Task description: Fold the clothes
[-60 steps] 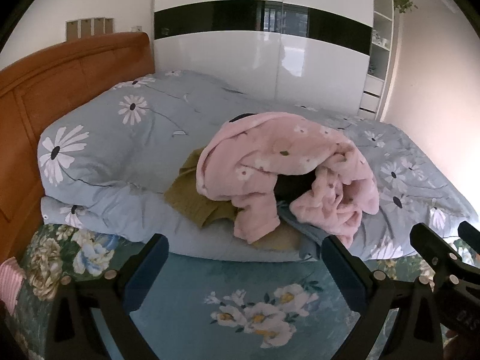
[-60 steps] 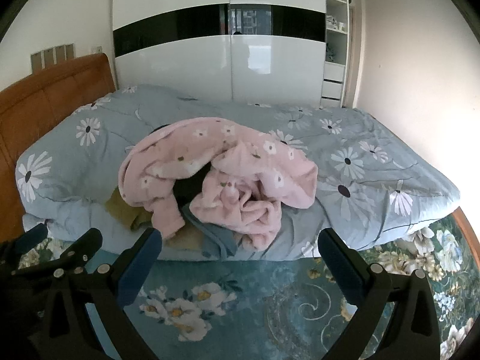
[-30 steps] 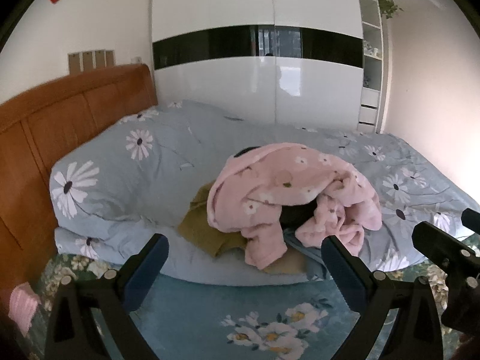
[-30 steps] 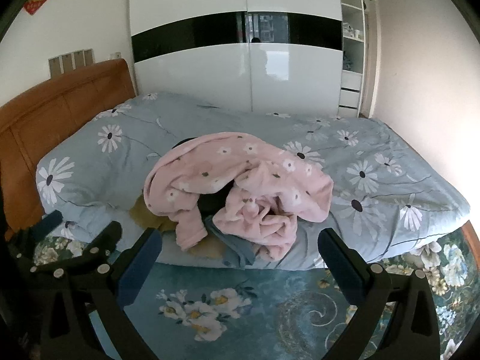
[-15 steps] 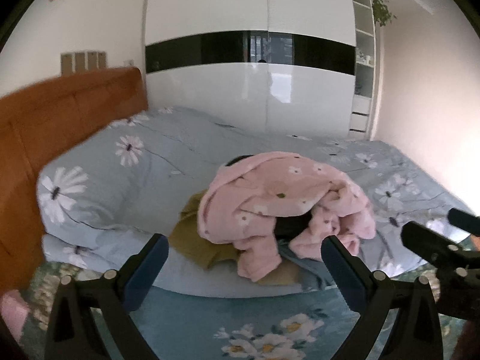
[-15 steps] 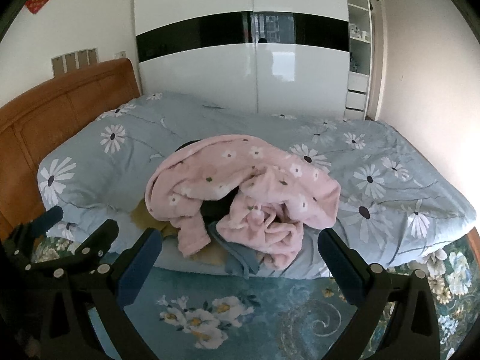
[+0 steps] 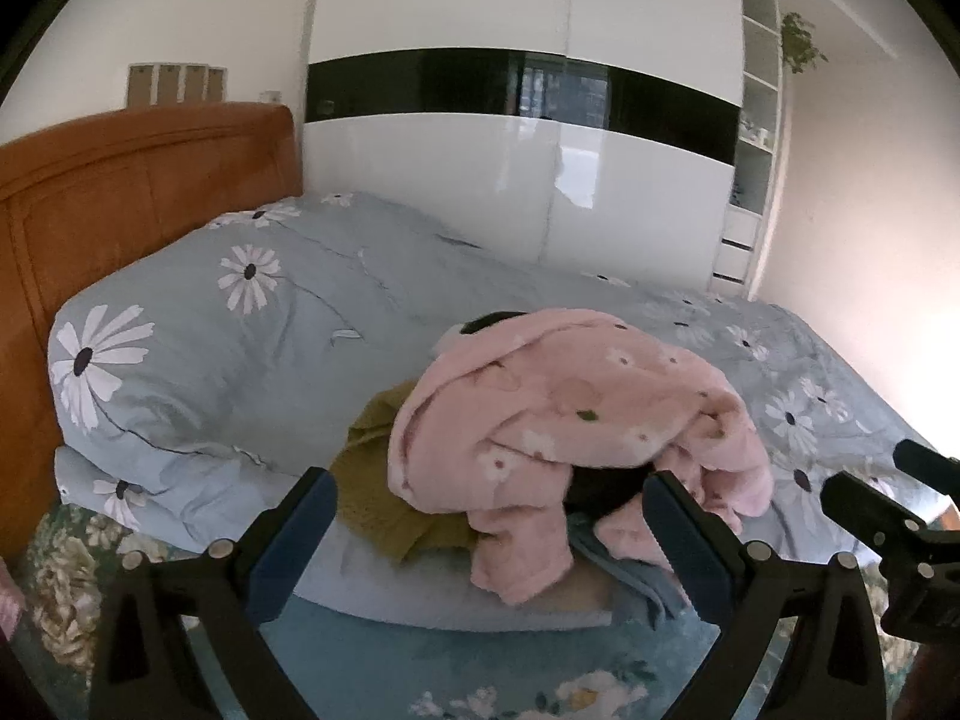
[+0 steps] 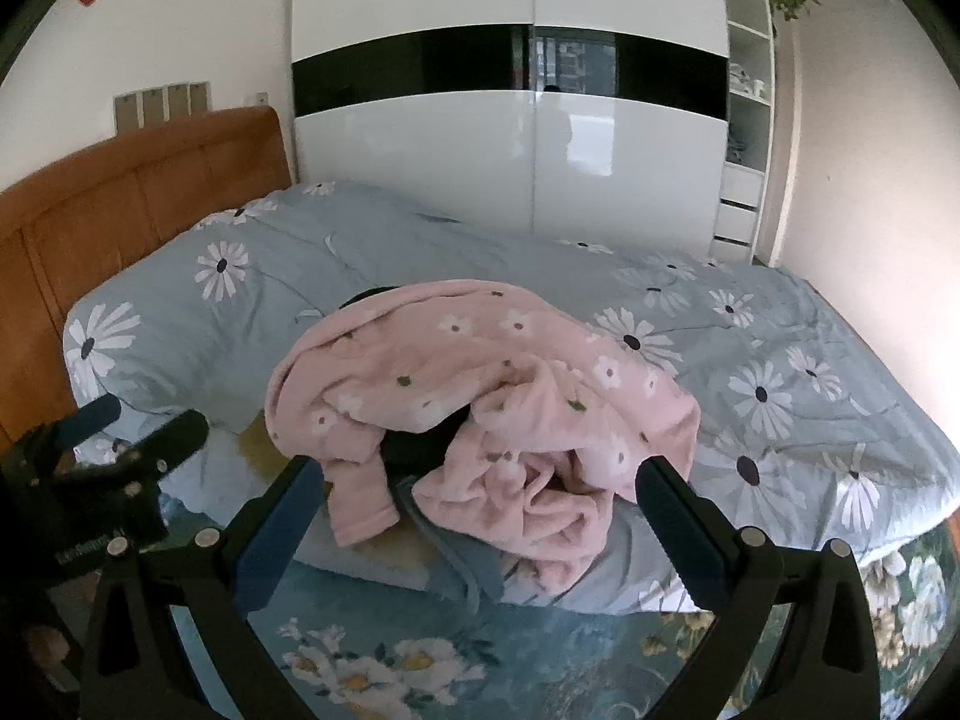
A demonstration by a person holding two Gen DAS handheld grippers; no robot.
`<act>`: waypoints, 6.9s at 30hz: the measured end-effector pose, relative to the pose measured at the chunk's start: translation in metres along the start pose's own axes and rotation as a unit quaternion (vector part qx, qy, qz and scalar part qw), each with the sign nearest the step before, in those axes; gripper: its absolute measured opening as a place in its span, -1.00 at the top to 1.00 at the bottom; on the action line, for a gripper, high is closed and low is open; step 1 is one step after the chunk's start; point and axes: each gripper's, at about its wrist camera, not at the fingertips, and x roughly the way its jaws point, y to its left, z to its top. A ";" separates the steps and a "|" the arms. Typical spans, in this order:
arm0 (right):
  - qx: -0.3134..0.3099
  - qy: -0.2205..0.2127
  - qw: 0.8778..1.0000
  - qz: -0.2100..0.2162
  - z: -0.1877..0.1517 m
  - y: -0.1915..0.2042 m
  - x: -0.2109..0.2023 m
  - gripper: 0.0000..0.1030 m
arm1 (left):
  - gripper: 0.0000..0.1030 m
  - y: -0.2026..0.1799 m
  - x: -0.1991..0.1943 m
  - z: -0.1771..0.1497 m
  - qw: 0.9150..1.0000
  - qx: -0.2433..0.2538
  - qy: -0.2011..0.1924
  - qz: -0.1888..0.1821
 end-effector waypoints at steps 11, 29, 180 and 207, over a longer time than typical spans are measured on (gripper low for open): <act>0.020 0.011 1.000 -0.021 0.000 -0.019 0.047 -1.00 | -1.00 0.022 0.048 -0.009 0.998 -0.042 0.031 0.017; 0.164 0.109 0.980 0.037 0.031 -0.027 0.197 -0.43 | -1.00 0.050 0.072 -0.065 0.992 -0.037 0.114 0.033; 0.246 -0.051 0.964 0.087 0.016 -0.197 -0.151 0.94 | 0.84 0.156 -0.086 0.017 0.946 -0.293 0.047 -0.132; 0.288 0.232 0.928 0.052 -0.239 -0.181 -0.071 0.27 | 0.57 0.270 -0.085 -0.311 0.876 -0.371 0.277 0.132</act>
